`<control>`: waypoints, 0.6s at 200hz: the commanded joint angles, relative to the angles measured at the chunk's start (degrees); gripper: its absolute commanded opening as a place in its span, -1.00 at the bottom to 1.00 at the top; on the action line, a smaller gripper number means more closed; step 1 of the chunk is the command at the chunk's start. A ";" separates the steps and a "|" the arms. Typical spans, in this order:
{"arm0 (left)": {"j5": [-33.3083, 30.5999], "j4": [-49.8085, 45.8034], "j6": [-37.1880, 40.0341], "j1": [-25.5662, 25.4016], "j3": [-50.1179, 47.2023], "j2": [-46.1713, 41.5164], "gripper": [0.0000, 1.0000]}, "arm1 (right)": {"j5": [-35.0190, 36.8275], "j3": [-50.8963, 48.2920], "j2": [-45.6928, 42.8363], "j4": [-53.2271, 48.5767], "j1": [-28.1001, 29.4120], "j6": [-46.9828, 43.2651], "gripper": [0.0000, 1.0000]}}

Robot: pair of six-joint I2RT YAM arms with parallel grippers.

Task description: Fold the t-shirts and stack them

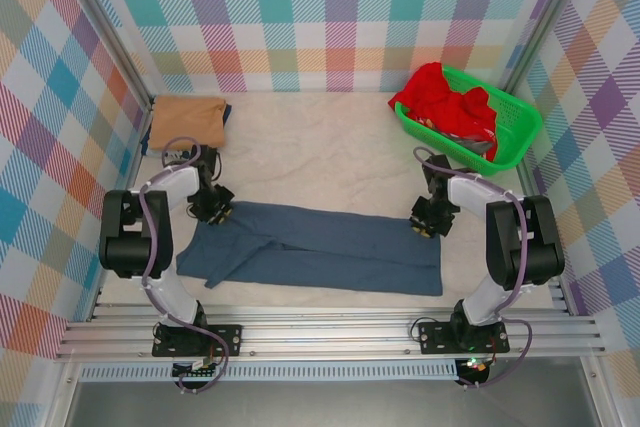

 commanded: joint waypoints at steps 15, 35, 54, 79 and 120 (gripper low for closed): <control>-3.09 -0.99 2.56 0.47 3.97 3.70 -0.65 | 4.69 0.92 -3.53 -3.50 -0.44 -2.55 -0.49; -3.97 -2.16 5.02 -1.31 7.24 1.46 -0.52 | 7.26 2.40 -6.34 -5.65 -0.66 -4.50 -0.45; -6.04 -6.54 7.01 -5.56 11.04 -1.81 -0.33 | 6.43 1.11 -7.80 -5.85 -2.19 -5.55 -0.43; -2.70 -7.74 2.07 -10.42 7.54 -7.47 -0.36 | 1.47 -1.79 -7.81 -2.53 -4.04 -6.98 -0.43; 2.44 -6.33 -7.49 -16.04 -4.52 -14.53 -0.40 | -0.20 0.27 -4.27 -0.79 -4.14 -7.95 -0.45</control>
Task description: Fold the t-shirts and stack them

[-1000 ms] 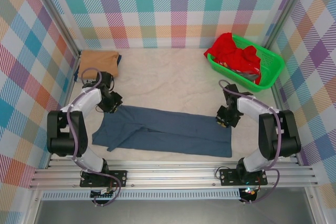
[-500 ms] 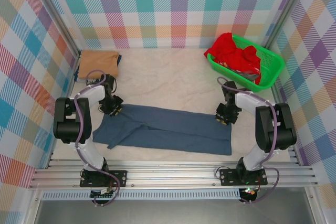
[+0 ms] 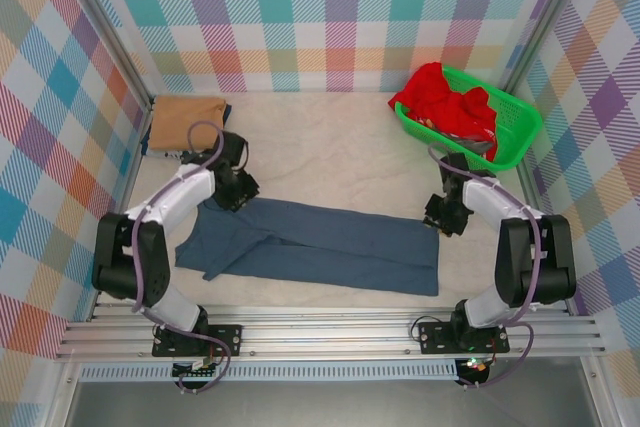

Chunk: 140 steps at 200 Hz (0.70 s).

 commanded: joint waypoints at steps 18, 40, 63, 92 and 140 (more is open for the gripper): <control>0.62 -3.92 -9.34 -1.39 -9.46 -6.38 -0.42 | -2.05 3.18 3.15 1.01 -0.08 -2.03 -0.54; -0.04 -3.63 -9.32 0.99 -10.77 -7.66 -0.39 | -0.75 5.49 3.07 -0.24 0.77 -2.76 -0.58; 2.36 -2.18 -9.06 3.38 -10.18 -5.92 -0.34 | 0.67 7.48 3.56 -1.62 3.37 -3.76 -0.58; 2.69 -3.19 -8.82 3.34 -8.14 -5.34 -0.05 | 0.13 7.62 4.02 -1.01 6.83 -3.32 -0.58; -0.82 -3.69 0.73 4.10 -3.33 2.15 -0.14 | -1.14 7.18 4.46 -0.12 8.33 -2.03 -0.59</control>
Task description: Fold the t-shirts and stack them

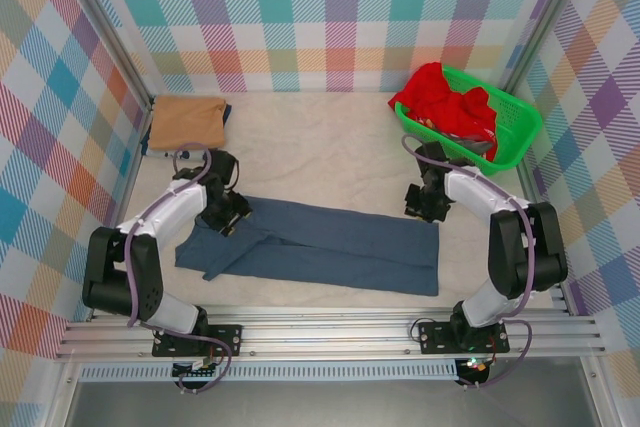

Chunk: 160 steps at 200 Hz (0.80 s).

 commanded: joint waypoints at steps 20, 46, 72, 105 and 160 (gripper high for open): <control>-0.91 -0.77 6.21 0.94 1.71 6.50 -0.15 | -0.50 0.36 0.50 -0.79 0.33 0.05 -0.59; -0.67 0.02 6.68 0.86 0.72 6.91 -0.21 | -0.61 0.31 -0.05 -1.01 0.30 0.21 -0.59; 0.44 1.29 6.48 0.72 -0.36 7.89 -0.37 | -1.20 0.10 -0.45 -0.77 0.39 0.94 -0.59; -0.05 -0.61 6.27 -0.11 -1.09 6.87 -0.43 | -1.10 0.62 -0.49 -1.11 0.48 1.10 -0.59; 0.35 0.20 5.70 -0.38 -2.74 4.48 -0.66 | -1.39 1.13 0.16 -0.63 0.66 1.36 -0.59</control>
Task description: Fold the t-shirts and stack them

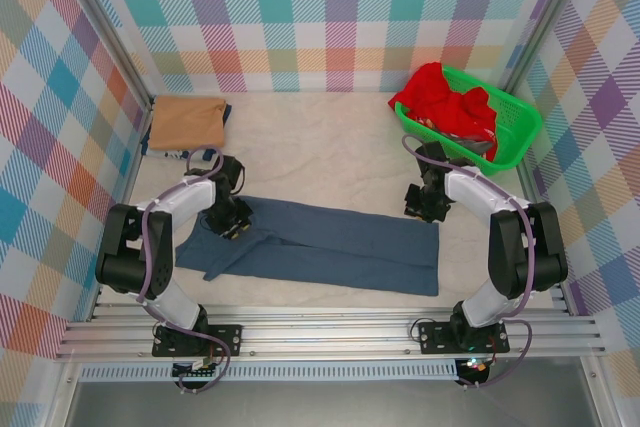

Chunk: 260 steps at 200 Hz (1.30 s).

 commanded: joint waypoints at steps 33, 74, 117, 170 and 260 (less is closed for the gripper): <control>0.86 -1.87 0.35 -1.04 -1.00 -2.84 -0.97 | -0.63 1.41 0.09 -0.78 0.55 0.94 -0.59; 0.93 -6.81 1.13 -3.46 0.01 -7.11 -1.00 | -0.61 1.68 -0.24 -1.27 0.63 0.79 -0.59; 2.33 -11.41 0.56 -8.26 -1.17 -10.33 -1.00 | -3.95 2.02 0.12 -0.71 0.80 0.61 -0.60; 4.42 -11.36 -0.63 -12.66 -5.66 -12.32 -1.00 | -6.65 1.86 -0.89 -0.74 0.95 -0.01 -0.59; 6.00 -9.77 -1.46 -19.19 -7.67 -8.68 -0.69 | -6.86 1.95 0.16 -0.65 1.01 -0.24 -0.60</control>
